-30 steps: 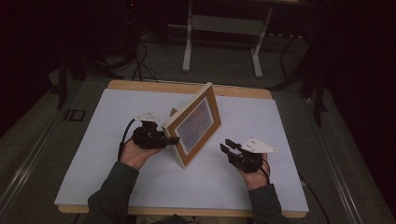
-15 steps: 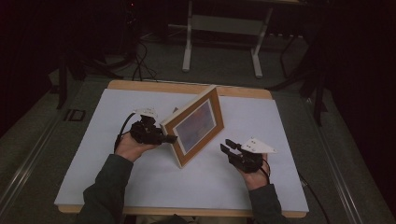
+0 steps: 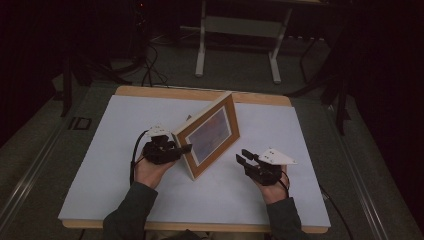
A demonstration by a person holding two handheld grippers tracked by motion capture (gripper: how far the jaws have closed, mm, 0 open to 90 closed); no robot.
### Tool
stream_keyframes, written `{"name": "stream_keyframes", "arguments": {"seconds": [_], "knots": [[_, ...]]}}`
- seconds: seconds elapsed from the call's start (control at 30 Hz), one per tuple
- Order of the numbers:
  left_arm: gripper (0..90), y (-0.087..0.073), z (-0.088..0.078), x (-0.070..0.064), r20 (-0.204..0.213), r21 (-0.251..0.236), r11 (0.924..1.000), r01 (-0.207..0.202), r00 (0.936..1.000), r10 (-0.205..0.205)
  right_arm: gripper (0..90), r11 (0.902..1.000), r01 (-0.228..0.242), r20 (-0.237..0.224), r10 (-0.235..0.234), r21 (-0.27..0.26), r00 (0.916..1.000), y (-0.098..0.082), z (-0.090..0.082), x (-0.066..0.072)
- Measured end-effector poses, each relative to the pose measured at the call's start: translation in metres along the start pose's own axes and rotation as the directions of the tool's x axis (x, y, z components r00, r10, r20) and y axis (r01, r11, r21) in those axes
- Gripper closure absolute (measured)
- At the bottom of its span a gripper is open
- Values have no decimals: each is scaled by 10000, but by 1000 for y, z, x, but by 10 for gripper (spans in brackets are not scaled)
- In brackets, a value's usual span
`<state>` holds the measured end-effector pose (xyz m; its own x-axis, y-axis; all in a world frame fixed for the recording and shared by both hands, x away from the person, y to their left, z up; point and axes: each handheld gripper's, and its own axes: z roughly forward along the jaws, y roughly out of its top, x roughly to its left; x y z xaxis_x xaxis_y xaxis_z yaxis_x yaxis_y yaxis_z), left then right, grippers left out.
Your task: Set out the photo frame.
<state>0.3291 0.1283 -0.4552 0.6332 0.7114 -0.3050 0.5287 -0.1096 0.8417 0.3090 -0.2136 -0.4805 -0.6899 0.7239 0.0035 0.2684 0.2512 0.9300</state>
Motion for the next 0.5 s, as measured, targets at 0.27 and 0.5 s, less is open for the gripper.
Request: {"name": "stream_keyframes", "arguments": {"seconds": [0.27, 0.5], "knots": [[718, -11, 3, -5, -417, -995, 9887, 1120, 9923, -1166, 668, 10000, -43, 24, 43, -28, 10000, 0, -1, -1], [728, -9, 3, 0, -26, -734, 9942, 786, 9969, -790, 668, 10000, -46, 52, 46, -39, 10000, 0, -1, -1]]}}
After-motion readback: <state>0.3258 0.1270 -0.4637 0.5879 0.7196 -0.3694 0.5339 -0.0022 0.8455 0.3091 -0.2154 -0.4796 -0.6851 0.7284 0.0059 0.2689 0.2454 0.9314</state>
